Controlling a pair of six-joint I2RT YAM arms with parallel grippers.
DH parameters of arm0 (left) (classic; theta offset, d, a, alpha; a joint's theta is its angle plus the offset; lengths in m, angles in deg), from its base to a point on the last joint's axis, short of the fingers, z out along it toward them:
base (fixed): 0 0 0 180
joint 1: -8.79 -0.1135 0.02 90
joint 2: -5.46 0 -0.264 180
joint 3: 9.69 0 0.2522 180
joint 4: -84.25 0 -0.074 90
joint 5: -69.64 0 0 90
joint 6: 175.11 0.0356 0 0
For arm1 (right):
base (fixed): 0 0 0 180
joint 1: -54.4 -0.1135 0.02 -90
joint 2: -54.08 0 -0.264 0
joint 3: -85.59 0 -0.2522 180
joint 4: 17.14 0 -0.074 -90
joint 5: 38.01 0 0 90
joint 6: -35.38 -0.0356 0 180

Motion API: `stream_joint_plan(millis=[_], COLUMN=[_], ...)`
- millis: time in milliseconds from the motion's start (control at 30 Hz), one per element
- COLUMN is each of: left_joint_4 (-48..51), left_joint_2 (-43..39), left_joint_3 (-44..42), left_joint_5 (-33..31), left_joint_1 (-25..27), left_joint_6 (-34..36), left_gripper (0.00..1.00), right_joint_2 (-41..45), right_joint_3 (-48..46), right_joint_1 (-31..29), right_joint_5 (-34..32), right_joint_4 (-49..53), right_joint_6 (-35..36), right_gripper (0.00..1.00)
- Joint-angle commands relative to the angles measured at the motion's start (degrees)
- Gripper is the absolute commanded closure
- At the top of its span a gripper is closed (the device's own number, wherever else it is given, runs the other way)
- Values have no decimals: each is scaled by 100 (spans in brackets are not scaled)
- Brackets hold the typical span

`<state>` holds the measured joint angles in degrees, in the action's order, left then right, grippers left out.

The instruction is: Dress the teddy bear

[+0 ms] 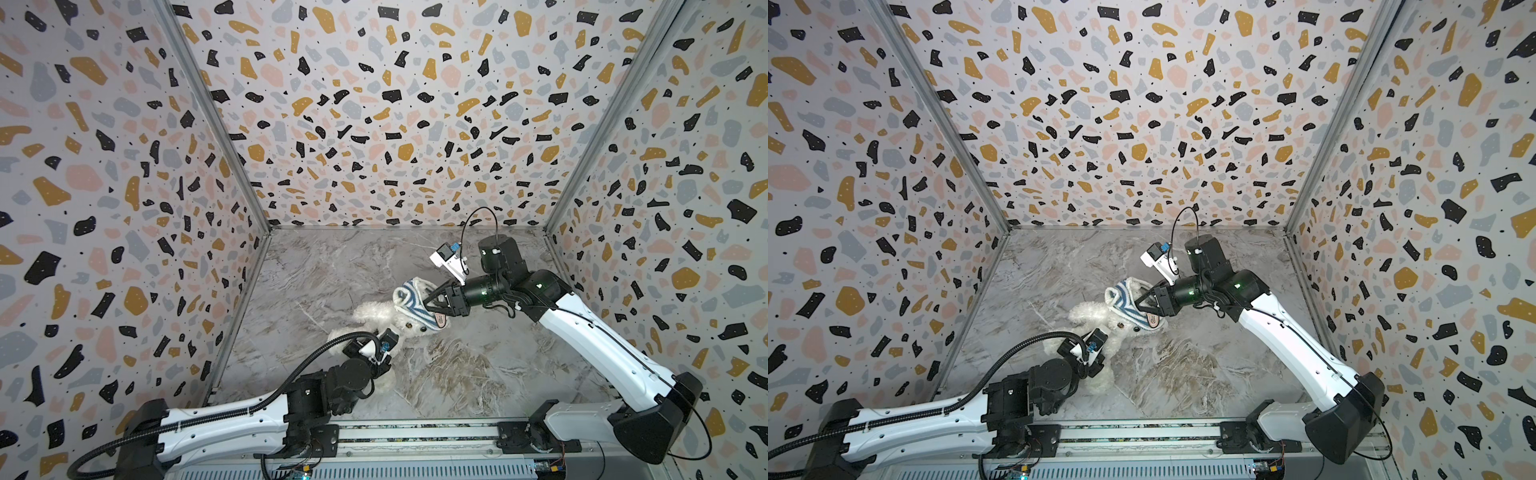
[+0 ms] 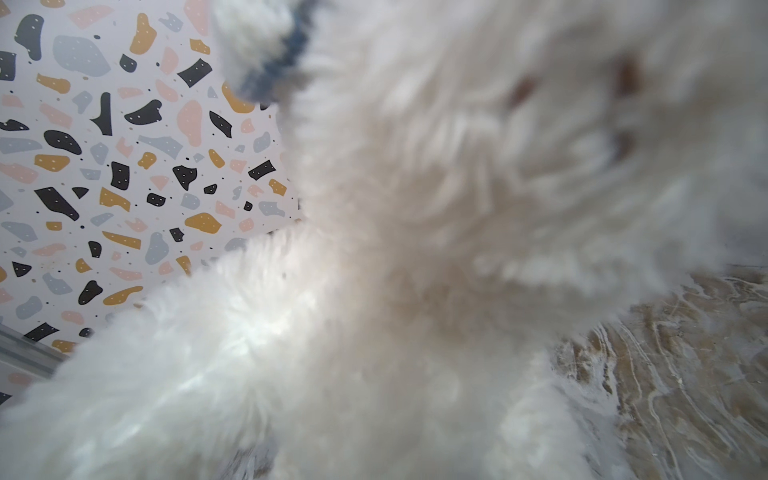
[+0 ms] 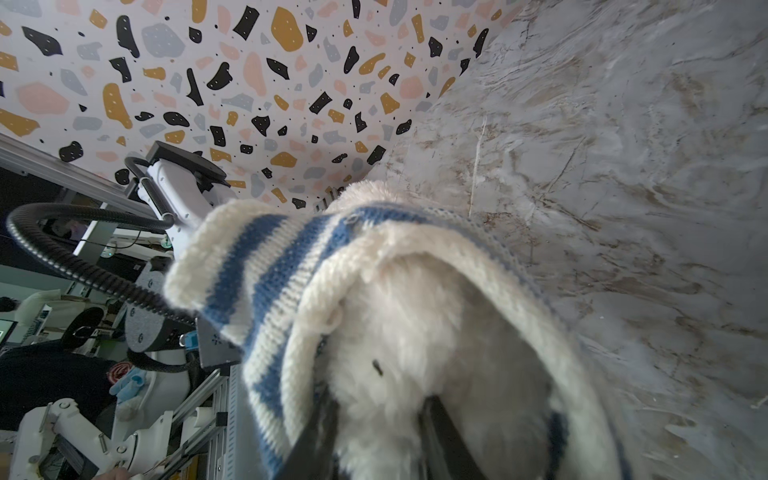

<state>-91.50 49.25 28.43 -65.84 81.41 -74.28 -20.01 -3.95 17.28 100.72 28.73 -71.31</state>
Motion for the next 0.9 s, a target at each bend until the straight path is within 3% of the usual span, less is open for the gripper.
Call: stream_joint_plan(millis=[0, 200, 433, 600, 667, 767, 867], left_joint_4=[-525, -525, -542, -696, -768, -780, -654], left_joint_2=[-11, -11, 44, 337, 493, 805, 1235], left_joint_3=[192, 192, 148, 57, 3, -9, 89], left_joint_5=[30, 12, -192, -119, 142, 1044, 1758], left_joint_1=[33, 33, 24, -126, -388, -970, -1306], left_joint_6=[-59, -79, -272, -640, -960, -1582, -2162], left_gripper=[100, 100, 100, 98, 76, 41, 17], right_joint_2=[138, -110, -46, 298, 395, 654, 977], right_joint_3=[-12, 231, 405, -118, -278, -606, -1160], right_joint_1=[-136, -461, -568, -559, -550, -455, -56], right_joint_5=[233, -179, -1004, -1465, -1834, -2303, -2470], right_joint_4=[-252, 444, 1063, 613, 428, -88, -851], right_joint_6=[-150, 350, 858, 824, 783, 617, 296], right_gripper=[68, 73, 100, 100, 100, 100, 100])
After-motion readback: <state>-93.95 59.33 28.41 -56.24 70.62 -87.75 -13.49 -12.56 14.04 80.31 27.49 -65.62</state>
